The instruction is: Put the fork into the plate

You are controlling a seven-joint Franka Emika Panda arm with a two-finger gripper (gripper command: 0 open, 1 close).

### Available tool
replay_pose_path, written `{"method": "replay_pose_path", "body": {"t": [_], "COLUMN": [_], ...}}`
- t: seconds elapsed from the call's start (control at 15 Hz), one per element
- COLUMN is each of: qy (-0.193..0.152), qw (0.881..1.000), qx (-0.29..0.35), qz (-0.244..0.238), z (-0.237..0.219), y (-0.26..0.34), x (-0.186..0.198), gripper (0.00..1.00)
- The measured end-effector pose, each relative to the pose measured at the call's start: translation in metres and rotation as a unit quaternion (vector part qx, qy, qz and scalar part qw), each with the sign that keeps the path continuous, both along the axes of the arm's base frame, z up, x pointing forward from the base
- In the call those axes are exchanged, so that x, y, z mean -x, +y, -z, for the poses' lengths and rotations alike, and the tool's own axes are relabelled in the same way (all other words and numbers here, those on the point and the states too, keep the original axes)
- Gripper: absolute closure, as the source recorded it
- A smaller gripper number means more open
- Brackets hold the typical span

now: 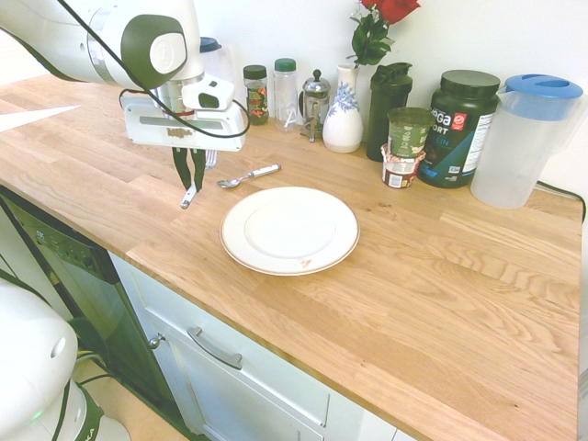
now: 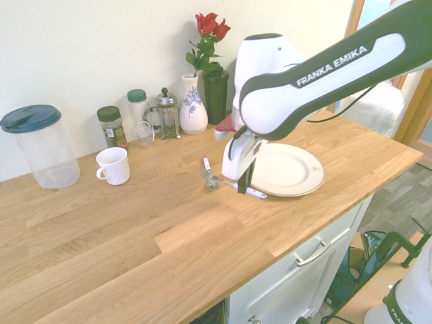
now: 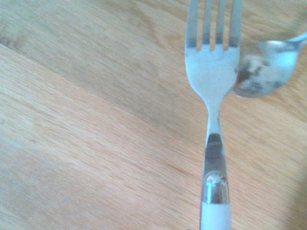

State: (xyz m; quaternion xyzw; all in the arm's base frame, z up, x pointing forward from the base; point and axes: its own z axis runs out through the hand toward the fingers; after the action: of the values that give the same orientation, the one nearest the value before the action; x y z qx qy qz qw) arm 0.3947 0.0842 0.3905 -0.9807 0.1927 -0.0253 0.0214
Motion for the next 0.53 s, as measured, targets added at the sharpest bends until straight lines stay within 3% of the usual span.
{"method": "replay_pose_path", "body": {"t": [0.53], "qy": [0.014], "qw": [0.998], "qx": [-0.034], "qz": [0.053], "z": [0.021], "y": [-0.117], "x": [-0.002], "gripper": [1.00]}}
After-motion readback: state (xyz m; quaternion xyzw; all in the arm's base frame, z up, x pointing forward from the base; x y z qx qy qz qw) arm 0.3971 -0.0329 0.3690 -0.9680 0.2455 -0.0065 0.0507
